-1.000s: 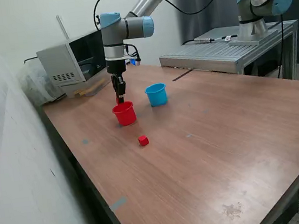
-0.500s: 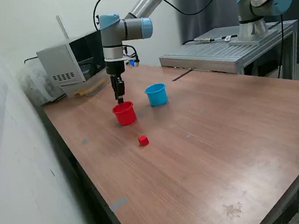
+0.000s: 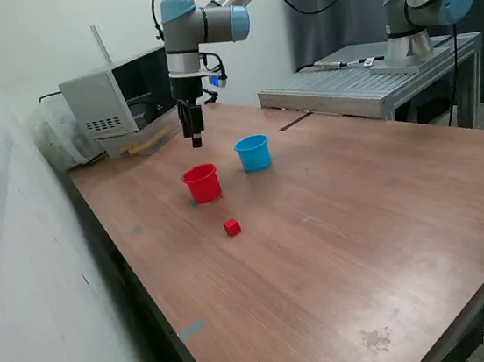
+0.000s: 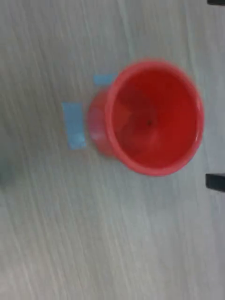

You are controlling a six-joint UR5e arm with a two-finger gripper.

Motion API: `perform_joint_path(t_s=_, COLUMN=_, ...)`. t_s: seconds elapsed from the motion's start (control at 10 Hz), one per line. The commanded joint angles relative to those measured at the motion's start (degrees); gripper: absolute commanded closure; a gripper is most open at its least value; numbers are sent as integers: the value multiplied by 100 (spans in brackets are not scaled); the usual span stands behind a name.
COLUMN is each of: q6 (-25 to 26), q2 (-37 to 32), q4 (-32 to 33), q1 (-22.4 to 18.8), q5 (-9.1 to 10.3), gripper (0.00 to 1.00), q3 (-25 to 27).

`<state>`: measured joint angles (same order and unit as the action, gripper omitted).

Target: Place red objects in the red bin, and blue objects in the blue bin.

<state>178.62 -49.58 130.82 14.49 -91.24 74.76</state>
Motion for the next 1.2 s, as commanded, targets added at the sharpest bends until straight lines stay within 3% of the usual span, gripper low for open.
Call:
perform_joint_path(t_s=0.0, q6=-21, q2=-699, q4=-328, q1=-487, q5=10, gripper=0, q3=441)
perform_joint_path(t_s=0.4, q6=-3, q2=-1193, q4=-636, q1=-1113, q5=1, gripper=0, q3=1039)
perform_joint_path(t_s=0.6, q6=41, q2=-1168, q4=-619, q1=-1219, q5=19, gripper=0, q3=1033)
perform_joint_path(t_s=0.8, q6=50, q2=-600, q4=-575, q1=-1360, q5=168, gripper=0, q3=254)
perform_joint_path(t_s=1.1, q6=128, q2=587, q4=-488, q1=-1484, q5=160, gripper=0, q3=-566)
